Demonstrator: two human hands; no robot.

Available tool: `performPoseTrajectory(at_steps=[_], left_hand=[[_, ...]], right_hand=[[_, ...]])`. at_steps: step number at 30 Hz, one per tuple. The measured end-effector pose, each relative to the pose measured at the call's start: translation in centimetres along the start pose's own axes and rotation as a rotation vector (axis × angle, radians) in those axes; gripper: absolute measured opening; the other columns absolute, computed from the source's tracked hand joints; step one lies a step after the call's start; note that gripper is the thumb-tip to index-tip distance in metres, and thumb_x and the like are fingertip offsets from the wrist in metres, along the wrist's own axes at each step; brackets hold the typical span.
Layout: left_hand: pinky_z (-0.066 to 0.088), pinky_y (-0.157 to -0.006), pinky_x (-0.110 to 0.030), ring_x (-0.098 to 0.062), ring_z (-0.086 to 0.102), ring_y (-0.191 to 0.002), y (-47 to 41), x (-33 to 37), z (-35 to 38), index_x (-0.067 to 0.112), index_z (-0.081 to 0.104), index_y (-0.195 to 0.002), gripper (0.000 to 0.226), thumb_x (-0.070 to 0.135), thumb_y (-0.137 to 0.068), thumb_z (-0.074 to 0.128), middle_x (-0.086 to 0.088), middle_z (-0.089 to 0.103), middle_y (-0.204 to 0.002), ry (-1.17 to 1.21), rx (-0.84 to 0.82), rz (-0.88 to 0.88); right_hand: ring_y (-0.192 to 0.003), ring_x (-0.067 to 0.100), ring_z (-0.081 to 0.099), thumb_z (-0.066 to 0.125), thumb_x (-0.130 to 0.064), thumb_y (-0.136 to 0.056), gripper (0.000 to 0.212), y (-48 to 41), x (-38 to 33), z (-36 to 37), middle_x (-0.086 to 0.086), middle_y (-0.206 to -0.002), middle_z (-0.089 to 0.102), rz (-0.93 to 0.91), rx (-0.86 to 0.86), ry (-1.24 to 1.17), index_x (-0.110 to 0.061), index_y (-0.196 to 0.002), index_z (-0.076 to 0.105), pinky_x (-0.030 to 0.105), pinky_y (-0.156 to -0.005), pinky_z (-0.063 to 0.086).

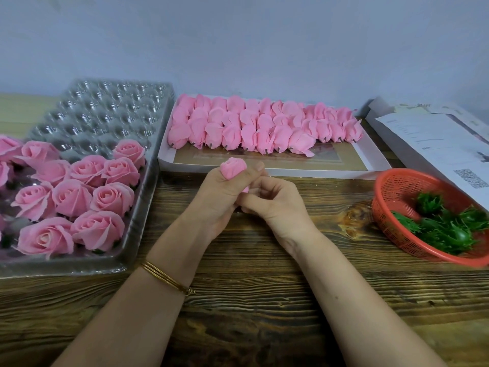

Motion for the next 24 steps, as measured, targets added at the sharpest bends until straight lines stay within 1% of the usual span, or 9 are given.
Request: performPoseTrajectory(at_steps=[4, 8, 10, 11, 14, 17, 19, 21, 24], left_hand=[[0.045, -0.055, -0.023, -0.011, 0.061, -0.066, 0.1, 0.0, 0.2, 0.008, 0.073, -0.089, 0.03, 0.035, -0.077, 0.071, -0.003, 0.066, -0.073, -0.071, -0.062, -0.027], [0.051, -0.056, -0.022, -0.01, 0.064, -0.066, 0.2, 0.1, 0.2, 0.01, 0.075, -0.088, 0.03, 0.037, -0.075, 0.071, -0.003, 0.068, -0.073, -0.057, -0.062, -0.022], [0.055, -0.058, -0.024, -0.014, 0.068, -0.069, 0.1, 0.0, -0.2, 0.009, 0.074, -0.088, 0.029, 0.035, -0.078, 0.071, -0.007, 0.071, -0.076, -0.027, -0.007, -0.018], [0.058, -0.063, -0.026, -0.016, 0.07, -0.072, 0.0, -0.1, -0.4, 0.008, 0.073, -0.089, 0.026, 0.033, -0.081, 0.071, -0.008, 0.072, -0.078, -0.021, 0.025, -0.02], [0.058, -0.072, -0.028, -0.017, 0.07, -0.075, -0.1, -0.3, -0.7, 0.007, 0.071, -0.09, 0.018, 0.025, -0.088, 0.068, -0.007, 0.072, -0.079, -0.014, 0.083, -0.018], [0.049, -0.063, -0.03, -0.018, 0.065, -0.071, 0.1, -0.1, -0.3, 0.006, 0.071, -0.09, 0.022, 0.027, -0.085, 0.069, -0.009, 0.069, -0.077, -0.025, 0.059, -0.026], [0.044, -0.055, -0.027, -0.016, 0.062, -0.066, 0.3, 0.0, 0.0, 0.006, 0.071, -0.091, 0.029, 0.033, -0.08, 0.068, -0.008, 0.066, -0.075, -0.044, 0.023, -0.039], [0.049, -0.055, -0.025, -0.015, 0.064, -0.067, 0.3, 0.0, 0.0, 0.007, 0.071, -0.09, 0.026, 0.032, -0.083, 0.068, -0.008, 0.066, -0.076, -0.033, 0.025, -0.05], [0.058, -0.065, -0.028, -0.017, 0.069, -0.073, 0.2, -0.3, -0.5, 0.006, 0.071, -0.091, 0.02, 0.026, -0.091, 0.066, -0.009, 0.069, -0.08, -0.008, 0.077, -0.056]], right_hand=[[-0.066, 0.014, 0.054, 0.064, 0.005, -0.088, 0.016, -0.1, 0.8, 0.8, 0.008, -0.068, 0.062, 0.111, -0.095, -0.153, -0.004, -0.076, 0.069, 0.022, -0.068, 0.05], [-0.065, 0.012, 0.058, 0.064, 0.004, -0.089, 0.014, -0.2, 1.1, 1.0, 0.005, -0.068, 0.064, 0.139, -0.123, -0.207, -0.005, -0.079, 0.07, 0.016, -0.064, 0.054], [-0.07, 0.014, 0.062, 0.069, 0.005, -0.084, 0.009, -0.3, 1.0, 0.6, 0.008, -0.074, 0.066, 0.101, -0.098, -0.153, -0.003, -0.088, 0.071, 0.02, -0.068, 0.055], [-0.073, 0.015, 0.064, 0.073, 0.006, -0.081, 0.014, -0.3, 0.9, 0.3, 0.007, -0.076, 0.069, 0.066, -0.075, -0.099, -0.003, -0.091, 0.071, 0.022, -0.07, 0.055], [-0.072, 0.013, 0.065, 0.079, 0.005, -0.074, 0.018, -0.2, 0.2, -0.5, 0.003, -0.075, 0.071, -0.03, 0.01, 0.02, -0.006, -0.087, 0.072, 0.022, -0.07, 0.053], [-0.064, 0.012, 0.061, 0.076, 0.004, -0.079, 0.014, -0.3, 0.1, -0.4, 0.004, -0.068, 0.067, -0.025, 0.006, 0.011, -0.01, -0.079, 0.072, 0.021, -0.065, 0.052], [-0.06, 0.011, 0.06, 0.071, 0.003, -0.083, 0.015, -0.3, 0.7, 0.3, 0.005, -0.065, 0.066, 0.053, -0.06, -0.106, -0.009, -0.075, 0.073, 0.019, -0.062, 0.053], [-0.06, 0.011, 0.063, 0.068, 0.006, -0.084, 0.017, -0.3, 1.1, 0.8, 0.004, -0.064, 0.066, 0.107, -0.095, -0.212, -0.008, -0.076, 0.072, 0.018, -0.061, 0.054], [-0.071, 0.014, 0.065, 0.076, 0.005, -0.078, 0.016, -0.3, 0.7, 0.2, 0.003, -0.072, 0.07, 0.031, -0.054, -0.054, -0.007, -0.087, 0.071, 0.023, -0.069, 0.055]])
Point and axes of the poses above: each hand's wrist, its own y-axis away from the middle knuckle, its own z-axis out of the palm, x = y × z, the point moved 10 cm from there along -y, towards the middle knuckle
